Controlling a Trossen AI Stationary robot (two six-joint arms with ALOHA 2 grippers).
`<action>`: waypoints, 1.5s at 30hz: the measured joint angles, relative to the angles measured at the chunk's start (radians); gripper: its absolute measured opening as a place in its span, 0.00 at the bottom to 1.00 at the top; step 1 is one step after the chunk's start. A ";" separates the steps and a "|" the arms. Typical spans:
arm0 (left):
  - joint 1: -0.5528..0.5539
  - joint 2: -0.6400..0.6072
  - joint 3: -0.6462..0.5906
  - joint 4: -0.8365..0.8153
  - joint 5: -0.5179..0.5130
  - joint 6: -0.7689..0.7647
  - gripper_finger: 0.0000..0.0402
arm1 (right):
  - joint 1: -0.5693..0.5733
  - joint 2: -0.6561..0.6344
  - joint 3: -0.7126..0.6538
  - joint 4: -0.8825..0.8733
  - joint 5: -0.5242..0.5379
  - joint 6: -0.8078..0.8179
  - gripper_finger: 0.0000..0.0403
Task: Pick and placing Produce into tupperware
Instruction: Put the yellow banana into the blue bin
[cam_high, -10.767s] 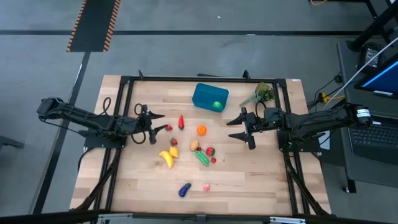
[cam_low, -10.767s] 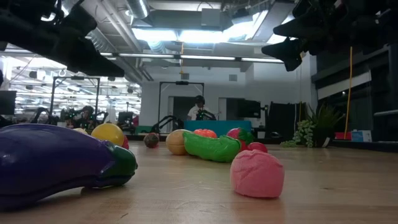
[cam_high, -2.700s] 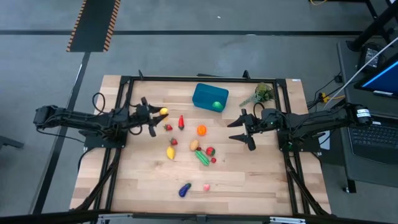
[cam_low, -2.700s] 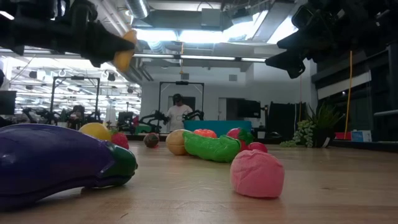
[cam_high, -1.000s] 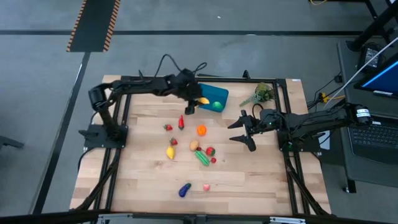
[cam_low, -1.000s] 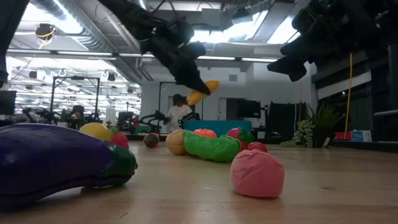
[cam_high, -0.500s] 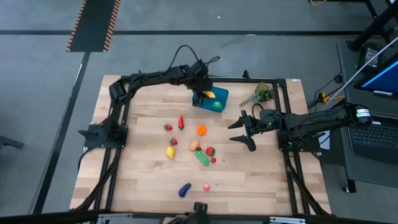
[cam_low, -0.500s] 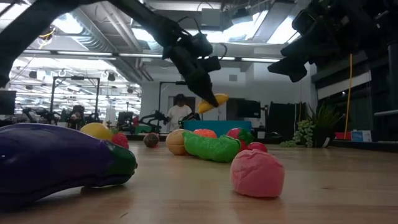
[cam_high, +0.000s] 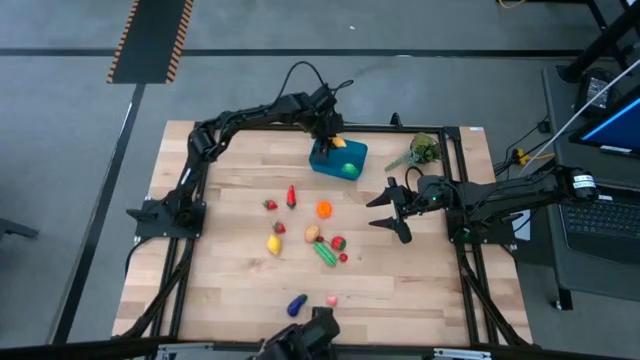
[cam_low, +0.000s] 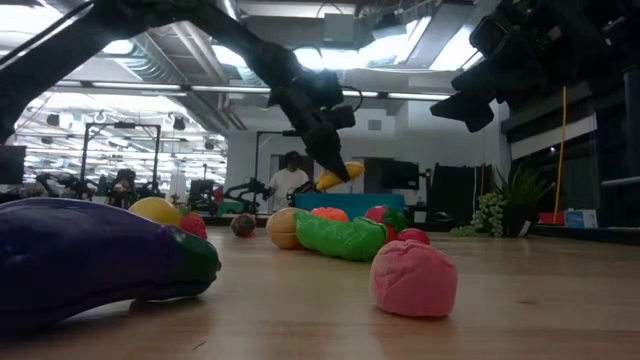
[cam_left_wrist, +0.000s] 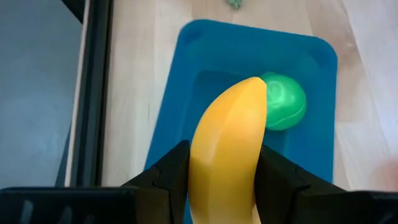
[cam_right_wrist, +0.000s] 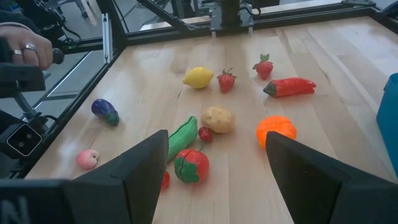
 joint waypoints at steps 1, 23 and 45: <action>0.000 0.005 0.002 0.010 0.000 0.000 0.33 | 0.000 0.000 0.000 0.000 0.000 0.000 0.67; 0.005 0.089 0.000 0.023 -0.024 -0.001 0.33 | -0.001 0.000 0.000 0.004 0.000 0.000 0.67; 0.005 0.101 0.004 0.011 -0.038 -0.009 0.33 | -0.001 0.000 0.000 0.002 0.001 -0.009 0.67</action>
